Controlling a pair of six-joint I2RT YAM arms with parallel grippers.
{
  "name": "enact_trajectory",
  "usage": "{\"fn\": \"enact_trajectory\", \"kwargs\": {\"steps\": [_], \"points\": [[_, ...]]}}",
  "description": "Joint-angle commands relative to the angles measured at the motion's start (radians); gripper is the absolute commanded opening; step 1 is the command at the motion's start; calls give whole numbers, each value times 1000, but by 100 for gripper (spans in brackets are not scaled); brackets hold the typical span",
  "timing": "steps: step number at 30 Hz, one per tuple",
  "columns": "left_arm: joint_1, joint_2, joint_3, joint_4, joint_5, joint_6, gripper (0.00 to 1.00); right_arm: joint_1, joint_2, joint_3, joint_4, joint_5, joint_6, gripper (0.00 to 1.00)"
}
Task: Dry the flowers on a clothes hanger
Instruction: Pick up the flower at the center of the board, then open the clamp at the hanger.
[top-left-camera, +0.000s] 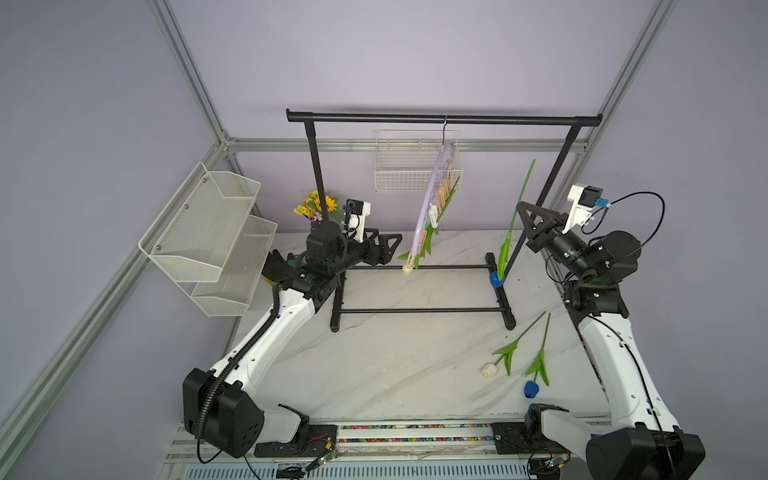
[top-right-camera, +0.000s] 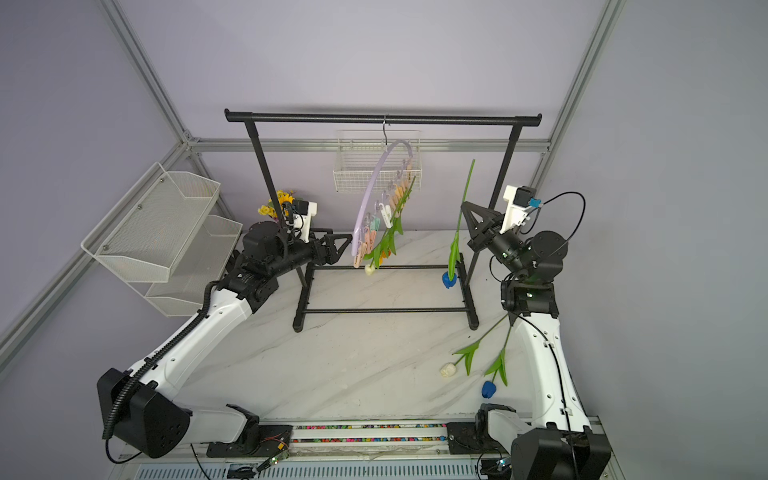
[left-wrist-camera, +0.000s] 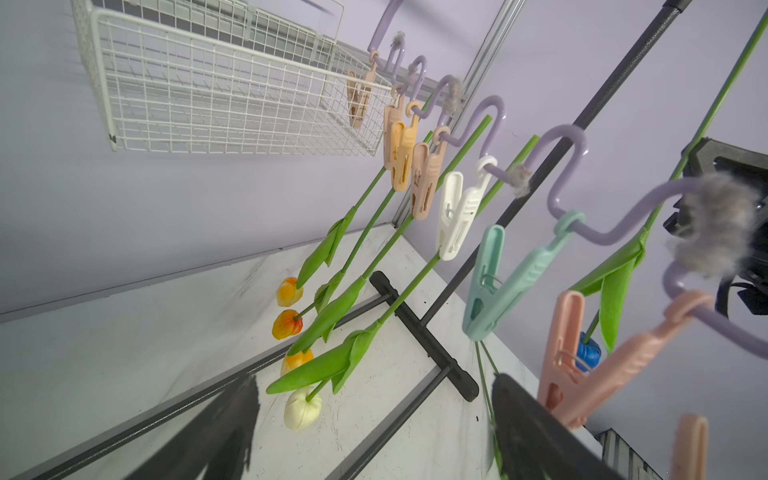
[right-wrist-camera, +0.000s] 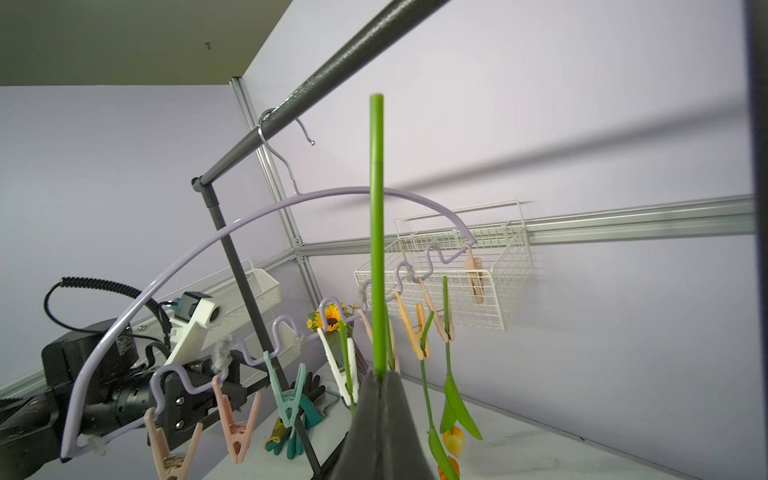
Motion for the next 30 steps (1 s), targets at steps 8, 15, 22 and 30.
{"fn": "enact_trajectory", "kwargs": {"steps": [8, 15, 22, 30], "points": [[5, 31, 118, 5, 39, 40, 86, 128, 114, 48, 95, 36, 4, 0], [2, 69, 178, -35, 97, 76, 85, 202, 221, 110, 88, 121, -27, 0], [-107, 109, 291, -181, -9, 242, 83, 281, 345, 215, 29, 165, -65, 0], [-194, 153, 365, -222, -52, 302, 83, 306, 407, 268, -4, 172, -75, 0]]}}
